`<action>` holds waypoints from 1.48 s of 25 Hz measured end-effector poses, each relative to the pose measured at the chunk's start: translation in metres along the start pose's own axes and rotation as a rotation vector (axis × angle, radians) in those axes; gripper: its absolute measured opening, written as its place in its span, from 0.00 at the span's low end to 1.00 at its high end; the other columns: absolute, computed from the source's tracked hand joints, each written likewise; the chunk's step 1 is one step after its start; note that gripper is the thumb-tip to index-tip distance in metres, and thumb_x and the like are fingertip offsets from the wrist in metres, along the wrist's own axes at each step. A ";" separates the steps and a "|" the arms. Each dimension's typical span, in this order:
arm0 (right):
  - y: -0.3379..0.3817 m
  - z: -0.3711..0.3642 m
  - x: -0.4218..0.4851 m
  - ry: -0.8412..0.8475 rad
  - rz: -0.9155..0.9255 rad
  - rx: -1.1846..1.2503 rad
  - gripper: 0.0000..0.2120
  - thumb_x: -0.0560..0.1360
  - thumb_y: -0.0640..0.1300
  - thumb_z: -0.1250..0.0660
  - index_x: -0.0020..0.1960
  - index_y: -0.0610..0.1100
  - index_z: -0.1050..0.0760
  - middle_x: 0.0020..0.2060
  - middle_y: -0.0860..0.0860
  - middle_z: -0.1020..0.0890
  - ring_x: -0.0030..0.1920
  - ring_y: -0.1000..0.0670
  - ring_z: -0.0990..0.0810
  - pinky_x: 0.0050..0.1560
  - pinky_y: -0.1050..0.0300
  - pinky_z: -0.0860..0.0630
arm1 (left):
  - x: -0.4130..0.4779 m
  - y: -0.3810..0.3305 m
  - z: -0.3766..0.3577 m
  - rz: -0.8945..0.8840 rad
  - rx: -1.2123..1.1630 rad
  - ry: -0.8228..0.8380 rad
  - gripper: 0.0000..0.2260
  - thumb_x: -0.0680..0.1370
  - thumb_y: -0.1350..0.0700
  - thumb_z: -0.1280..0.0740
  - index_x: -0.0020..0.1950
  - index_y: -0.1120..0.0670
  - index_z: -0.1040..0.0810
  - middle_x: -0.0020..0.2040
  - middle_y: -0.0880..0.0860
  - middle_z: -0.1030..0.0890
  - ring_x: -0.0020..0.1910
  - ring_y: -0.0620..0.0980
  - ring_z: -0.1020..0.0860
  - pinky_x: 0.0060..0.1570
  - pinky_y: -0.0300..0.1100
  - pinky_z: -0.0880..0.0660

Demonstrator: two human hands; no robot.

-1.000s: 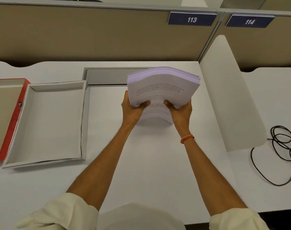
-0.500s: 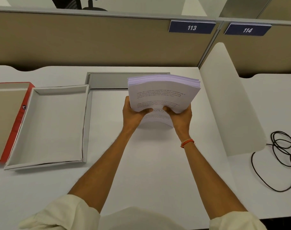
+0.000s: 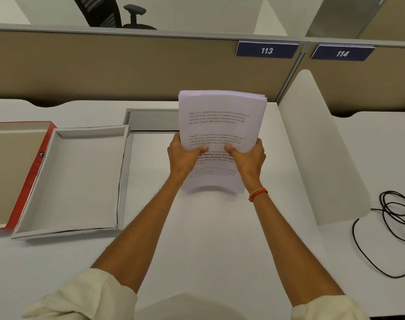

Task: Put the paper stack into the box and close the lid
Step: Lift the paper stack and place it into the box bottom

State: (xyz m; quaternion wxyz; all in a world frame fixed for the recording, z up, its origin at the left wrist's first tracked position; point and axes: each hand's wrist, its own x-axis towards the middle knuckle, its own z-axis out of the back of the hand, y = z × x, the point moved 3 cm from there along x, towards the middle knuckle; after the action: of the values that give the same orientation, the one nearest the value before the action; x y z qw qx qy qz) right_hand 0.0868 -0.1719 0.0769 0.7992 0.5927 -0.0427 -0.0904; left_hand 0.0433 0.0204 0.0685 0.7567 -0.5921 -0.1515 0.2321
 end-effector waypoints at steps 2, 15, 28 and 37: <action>0.011 -0.002 0.006 0.027 -0.028 -0.120 0.32 0.61 0.49 0.18 0.58 0.42 0.30 0.53 0.47 0.19 0.50 0.47 0.18 0.43 0.61 0.19 | 0.007 -0.007 0.008 0.029 0.075 0.001 0.30 0.64 0.51 0.18 0.61 0.52 0.27 0.54 0.48 0.20 0.46 0.47 0.19 0.38 0.30 0.21; 0.031 -0.050 -0.016 0.323 -0.014 -0.370 0.28 0.67 0.50 0.22 0.61 0.39 0.27 0.57 0.43 0.19 0.52 0.43 0.17 0.46 0.56 0.20 | 0.008 -0.014 0.066 0.129 0.388 0.052 0.29 0.68 0.52 0.21 0.65 0.56 0.28 0.63 0.57 0.20 0.57 0.57 0.18 0.49 0.45 0.21; 0.061 -0.175 -0.100 0.355 -0.075 -0.385 0.31 0.64 0.51 0.20 0.59 0.38 0.29 0.56 0.42 0.18 0.52 0.42 0.17 0.51 0.48 0.17 | 0.030 0.024 0.214 0.175 0.366 0.052 0.24 0.67 0.55 0.20 0.60 0.59 0.22 0.60 0.59 0.17 0.53 0.59 0.16 0.44 0.44 0.20; 0.084 -0.285 -0.156 0.371 -0.081 -0.404 0.33 0.63 0.51 0.19 0.59 0.38 0.29 0.57 0.42 0.19 0.54 0.42 0.17 0.49 0.51 0.18 | 0.060 0.064 0.326 0.228 0.328 0.029 0.25 0.66 0.57 0.19 0.60 0.61 0.22 0.60 0.60 0.17 0.55 0.60 0.17 0.46 0.46 0.20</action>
State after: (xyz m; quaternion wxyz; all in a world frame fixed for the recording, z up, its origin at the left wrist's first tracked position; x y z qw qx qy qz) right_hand -0.0085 0.1505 0.0795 0.8912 0.4287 0.1470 -0.0191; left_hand -0.0813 0.3333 0.0861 0.8140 -0.4775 -0.0327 0.3290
